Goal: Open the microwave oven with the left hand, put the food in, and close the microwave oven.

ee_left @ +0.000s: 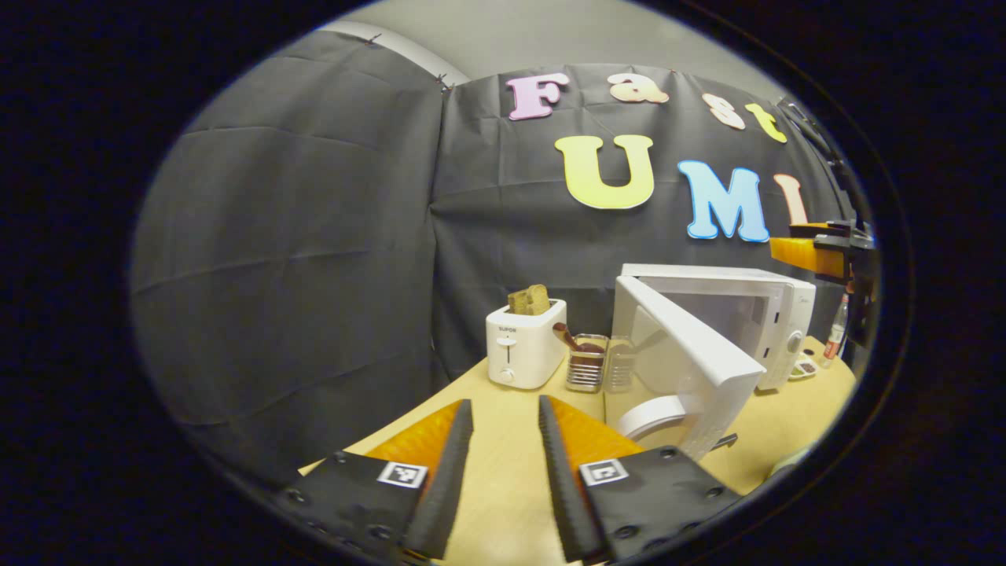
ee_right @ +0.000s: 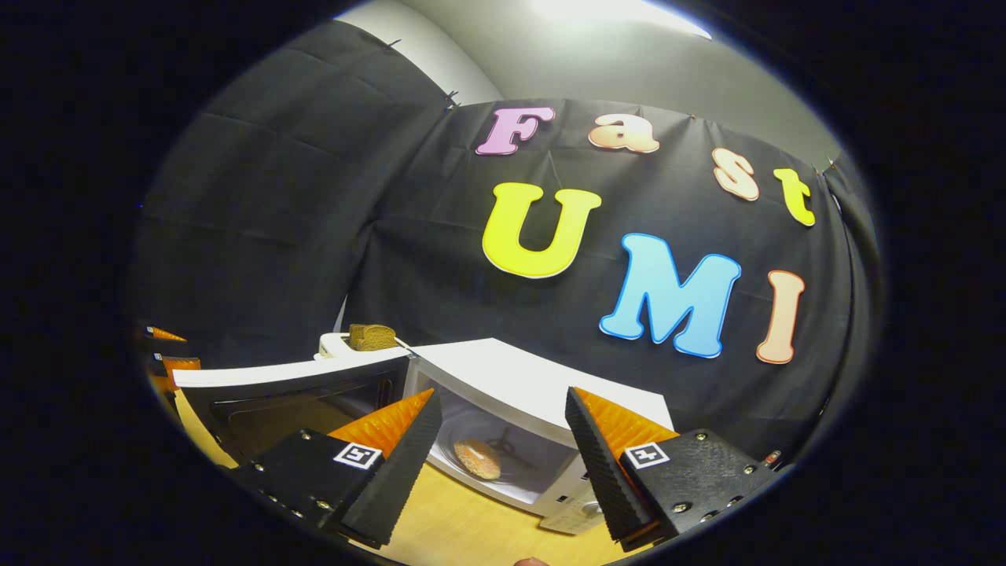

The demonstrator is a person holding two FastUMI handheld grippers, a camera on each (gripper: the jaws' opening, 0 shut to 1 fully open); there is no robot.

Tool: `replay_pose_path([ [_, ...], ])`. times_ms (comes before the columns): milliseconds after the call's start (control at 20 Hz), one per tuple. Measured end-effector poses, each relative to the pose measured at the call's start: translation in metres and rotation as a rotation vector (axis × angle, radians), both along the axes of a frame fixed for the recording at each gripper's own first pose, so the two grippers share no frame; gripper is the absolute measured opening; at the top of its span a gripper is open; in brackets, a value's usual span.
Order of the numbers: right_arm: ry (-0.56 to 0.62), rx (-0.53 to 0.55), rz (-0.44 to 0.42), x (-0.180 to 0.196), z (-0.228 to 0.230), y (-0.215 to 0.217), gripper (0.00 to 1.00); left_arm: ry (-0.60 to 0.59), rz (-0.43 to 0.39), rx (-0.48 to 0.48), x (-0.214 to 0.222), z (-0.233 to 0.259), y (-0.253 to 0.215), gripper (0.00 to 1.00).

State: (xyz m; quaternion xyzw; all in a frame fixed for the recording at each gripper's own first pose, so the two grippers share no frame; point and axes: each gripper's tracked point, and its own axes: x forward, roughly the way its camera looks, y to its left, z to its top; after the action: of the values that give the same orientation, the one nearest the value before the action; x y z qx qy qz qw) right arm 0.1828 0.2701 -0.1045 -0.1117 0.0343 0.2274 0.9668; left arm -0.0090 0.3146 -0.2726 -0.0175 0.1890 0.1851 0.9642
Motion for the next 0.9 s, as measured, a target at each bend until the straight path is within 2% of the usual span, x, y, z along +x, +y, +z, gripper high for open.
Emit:
replay_pose_path([
  [50,0.001,-0.006,-0.010,-0.002,0.003,-0.008,0.97,0.000,0.018,0.016,0.000,-0.001,0.002,0.28],
  [100,-0.001,-0.011,-0.022,-0.005,0.005,-0.015,0.97,0.000,-0.003,0.001,0.006,-0.005,-0.002,0.08],
  [200,-0.007,-0.005,-0.042,-0.009,0.012,-0.028,0.96,0.014,-0.047,-0.040,0.008,-0.013,-0.024,0.06],
  [250,-0.010,0.000,-0.052,-0.011,0.015,-0.035,0.96,0.021,-0.070,-0.045,0.011,-0.015,-0.034,0.08],
  [350,-0.014,0.013,-0.073,-0.014,0.020,-0.047,0.96,0.033,-0.084,-0.027,0.016,-0.015,-0.040,0.07],
  [550,-0.001,0.024,-0.104,-0.020,0.020,-0.069,0.97,0.044,-0.148,-0.054,0.023,-0.014,-0.073,0.08],
  [900,0.023,0.023,-0.163,-0.030,0.016,-0.105,0.97,0.014,-0.306,-0.068,0.054,0.001,-0.146,0.07],
])
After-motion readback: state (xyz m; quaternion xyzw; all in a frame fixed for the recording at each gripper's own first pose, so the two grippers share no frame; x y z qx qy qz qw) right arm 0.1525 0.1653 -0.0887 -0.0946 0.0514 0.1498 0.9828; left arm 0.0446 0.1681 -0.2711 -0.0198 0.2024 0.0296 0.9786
